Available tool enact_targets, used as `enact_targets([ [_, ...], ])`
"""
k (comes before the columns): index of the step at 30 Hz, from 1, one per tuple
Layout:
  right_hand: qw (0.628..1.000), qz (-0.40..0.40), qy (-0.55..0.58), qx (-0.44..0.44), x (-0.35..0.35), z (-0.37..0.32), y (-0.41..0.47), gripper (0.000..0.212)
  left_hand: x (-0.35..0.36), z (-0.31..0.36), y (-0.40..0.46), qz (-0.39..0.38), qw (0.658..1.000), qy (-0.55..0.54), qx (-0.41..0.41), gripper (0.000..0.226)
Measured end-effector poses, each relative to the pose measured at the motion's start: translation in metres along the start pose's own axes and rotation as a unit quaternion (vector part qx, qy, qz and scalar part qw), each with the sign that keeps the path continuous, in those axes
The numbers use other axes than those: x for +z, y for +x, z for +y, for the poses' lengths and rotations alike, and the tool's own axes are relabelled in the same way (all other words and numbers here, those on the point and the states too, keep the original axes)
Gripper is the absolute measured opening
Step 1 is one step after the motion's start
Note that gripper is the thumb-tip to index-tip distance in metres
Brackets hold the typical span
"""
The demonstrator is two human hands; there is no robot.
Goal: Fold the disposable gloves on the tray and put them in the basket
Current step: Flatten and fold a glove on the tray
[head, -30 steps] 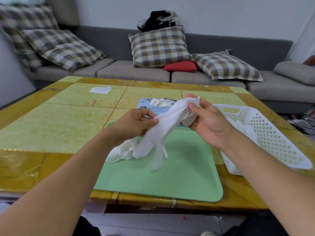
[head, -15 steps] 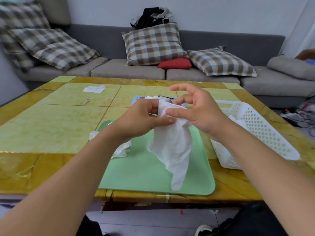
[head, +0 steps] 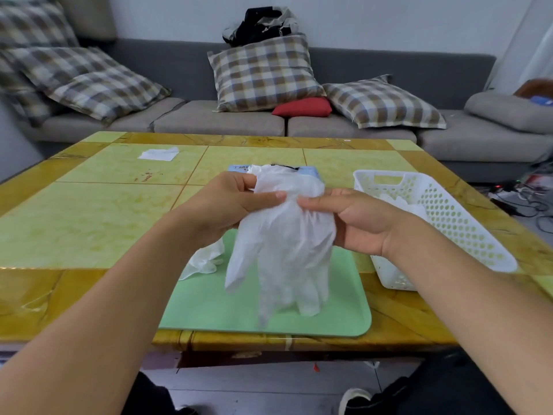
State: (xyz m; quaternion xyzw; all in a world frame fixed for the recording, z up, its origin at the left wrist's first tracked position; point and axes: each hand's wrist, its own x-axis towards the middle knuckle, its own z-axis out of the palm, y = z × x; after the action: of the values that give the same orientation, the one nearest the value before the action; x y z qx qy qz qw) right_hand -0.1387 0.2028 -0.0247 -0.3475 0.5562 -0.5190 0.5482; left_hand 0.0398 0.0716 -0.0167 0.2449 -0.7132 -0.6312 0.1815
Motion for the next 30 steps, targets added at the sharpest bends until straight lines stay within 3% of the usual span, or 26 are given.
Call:
enact_targets([
  [4,0.993,0.059,-0.053,0.085,-0.006,0.016,0.022,0.032,-0.003,-0.017,0.017,0.001,0.99,0.092,-0.111,0.018],
  [6,0.989,0.116,-0.071,0.058,-0.004,0.017,0.032,0.025,0.001,-0.02,0.025,0.037,0.989,0.1,-0.103,0.008],
  [8,0.977,0.178,-0.09,-0.077,-0.005,0.009,0.037,0.02,0.005,-0.014,0.033,0.112,0.989,0.095,-0.002,0.006],
  [11,0.905,0.217,-0.114,-0.348,0.0,-0.02,0.025,0.012,0.007,0.017,0.031,0.176,0.961,0.058,0.206,0.011],
  [12,0.882,0.207,-0.119,-0.407,0.001,-0.029,0.018,0.01,0.006,0.026,0.028,0.174,0.947,0.065,0.261,0.012],
  [14,0.867,0.188,-0.135,-0.44,0.001,-0.032,0.01,0.014,0.006,0.03,0.02,0.167,0.928,0.106,0.314,0.009],
  [18,0.899,0.164,-0.246,-0.324,-0.01,0.003,0.014,0.005,0.004,-0.007,0.015,0.112,0.937,0.226,0.242,0.009],
  [21,0.904,0.061,-0.373,-0.2,-0.019,0.03,0.016,0.027,-0.003,-0.044,0.018,-0.006,0.925,0.347,0.153,0.012],
  [23,0.871,-0.038,-0.48,-0.097,-0.017,0.041,0.013,0.028,-0.003,-0.061,0.017,-0.107,0.897,0.418,0.09,0.016],
  [25,0.825,-0.093,-0.556,-0.037,-0.013,0.048,0.009,0.012,-0.003,-0.066,0.012,-0.18,0.874,0.449,0.053,0.018],
  [28,0.808,-0.114,-0.578,-0.01,-0.006,0.046,0.004,0.036,-0.001,-0.06,0.007,-0.236,0.86,0.451,0.041,0.019],
  [30,0.804,-0.138,-0.578,0.005,-0.005,0.041,-0.002,0.037,0.0,-0.056,0.005,-0.265,0.846,0.461,0.032,0.031],
])
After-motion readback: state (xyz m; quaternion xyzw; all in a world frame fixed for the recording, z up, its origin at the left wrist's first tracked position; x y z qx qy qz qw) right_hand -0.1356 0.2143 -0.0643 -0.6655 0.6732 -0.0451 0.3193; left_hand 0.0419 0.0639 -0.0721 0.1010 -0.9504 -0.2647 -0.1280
